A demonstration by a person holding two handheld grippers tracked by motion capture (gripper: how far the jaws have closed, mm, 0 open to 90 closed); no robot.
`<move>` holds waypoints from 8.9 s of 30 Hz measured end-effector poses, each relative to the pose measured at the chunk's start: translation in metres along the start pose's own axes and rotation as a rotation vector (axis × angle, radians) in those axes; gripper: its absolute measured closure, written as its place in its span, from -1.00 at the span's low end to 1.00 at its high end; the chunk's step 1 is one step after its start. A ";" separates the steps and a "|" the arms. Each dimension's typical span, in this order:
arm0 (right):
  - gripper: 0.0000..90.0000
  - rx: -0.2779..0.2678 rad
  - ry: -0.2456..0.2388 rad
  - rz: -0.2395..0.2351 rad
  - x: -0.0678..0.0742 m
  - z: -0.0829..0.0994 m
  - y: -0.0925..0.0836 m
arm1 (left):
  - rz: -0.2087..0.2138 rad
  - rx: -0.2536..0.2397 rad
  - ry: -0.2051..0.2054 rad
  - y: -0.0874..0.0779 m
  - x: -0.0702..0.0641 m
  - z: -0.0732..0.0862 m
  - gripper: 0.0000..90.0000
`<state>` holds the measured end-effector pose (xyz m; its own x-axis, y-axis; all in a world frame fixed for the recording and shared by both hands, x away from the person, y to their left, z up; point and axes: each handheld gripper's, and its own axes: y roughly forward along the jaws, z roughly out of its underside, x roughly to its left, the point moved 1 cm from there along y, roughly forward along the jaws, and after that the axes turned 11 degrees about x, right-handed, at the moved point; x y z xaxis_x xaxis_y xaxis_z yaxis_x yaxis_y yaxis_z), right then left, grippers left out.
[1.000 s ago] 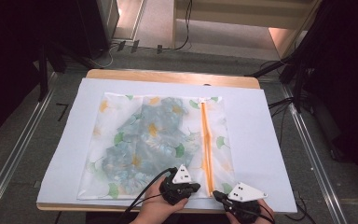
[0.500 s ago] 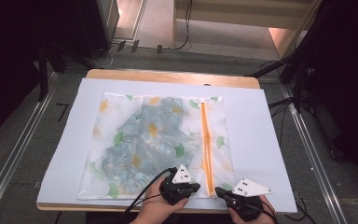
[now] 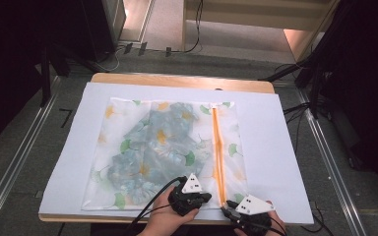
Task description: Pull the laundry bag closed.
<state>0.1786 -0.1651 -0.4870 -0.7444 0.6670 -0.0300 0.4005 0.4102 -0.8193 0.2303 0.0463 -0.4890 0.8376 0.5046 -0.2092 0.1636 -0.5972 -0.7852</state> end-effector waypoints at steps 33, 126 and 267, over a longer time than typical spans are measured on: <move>0.90 -0.012 0.069 -0.134 -0.011 -0.002 -0.009 | 0.003 -0.005 0.056 -0.001 -0.014 0.000 0.96; 0.50 -0.100 -0.184 -0.007 0.007 -0.004 -0.005 | 0.046 0.009 -0.132 0.004 0.001 -0.007 1.00; 1.00 -0.004 0.164 -0.100 -0.017 -0.024 0.001 | 0.026 -0.002 0.046 0.011 -0.023 -0.002 1.00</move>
<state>0.2042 -0.1608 -0.4739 -0.6835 0.7152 0.1458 0.3314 0.4820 -0.8110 0.2144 0.0271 -0.4913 0.8645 0.4601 -0.2024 0.1428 -0.6108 -0.7788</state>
